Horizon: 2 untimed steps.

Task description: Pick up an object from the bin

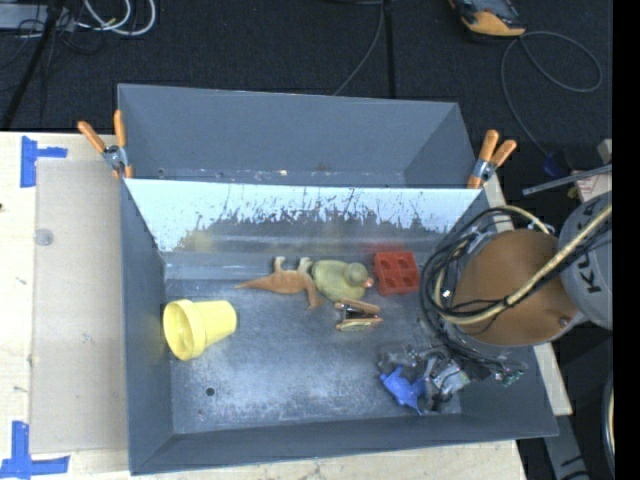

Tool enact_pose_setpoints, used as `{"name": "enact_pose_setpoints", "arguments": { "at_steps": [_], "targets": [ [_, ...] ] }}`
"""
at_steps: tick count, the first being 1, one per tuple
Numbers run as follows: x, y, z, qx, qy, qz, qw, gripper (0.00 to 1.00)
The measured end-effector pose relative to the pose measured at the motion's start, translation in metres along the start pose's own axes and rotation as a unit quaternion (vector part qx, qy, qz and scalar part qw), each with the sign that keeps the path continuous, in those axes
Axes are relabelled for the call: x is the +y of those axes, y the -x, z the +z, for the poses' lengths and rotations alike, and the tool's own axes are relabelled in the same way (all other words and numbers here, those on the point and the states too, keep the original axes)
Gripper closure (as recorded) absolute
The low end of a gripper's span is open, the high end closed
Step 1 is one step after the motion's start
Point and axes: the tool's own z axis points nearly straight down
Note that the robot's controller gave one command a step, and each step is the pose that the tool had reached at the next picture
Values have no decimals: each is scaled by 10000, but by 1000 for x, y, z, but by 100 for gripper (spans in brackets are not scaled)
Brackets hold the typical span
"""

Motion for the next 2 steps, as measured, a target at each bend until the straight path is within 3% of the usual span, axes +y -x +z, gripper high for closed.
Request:
{"name": "enact_pose_setpoints", "arguments": {
  "at_steps": [1, 2],
  "targets": [
    [7, 0, -44, 55, 49, -15, 10000, 100],
    [9, 8, -78, -9, -5, 71, 10000, 100]
  ]
}}
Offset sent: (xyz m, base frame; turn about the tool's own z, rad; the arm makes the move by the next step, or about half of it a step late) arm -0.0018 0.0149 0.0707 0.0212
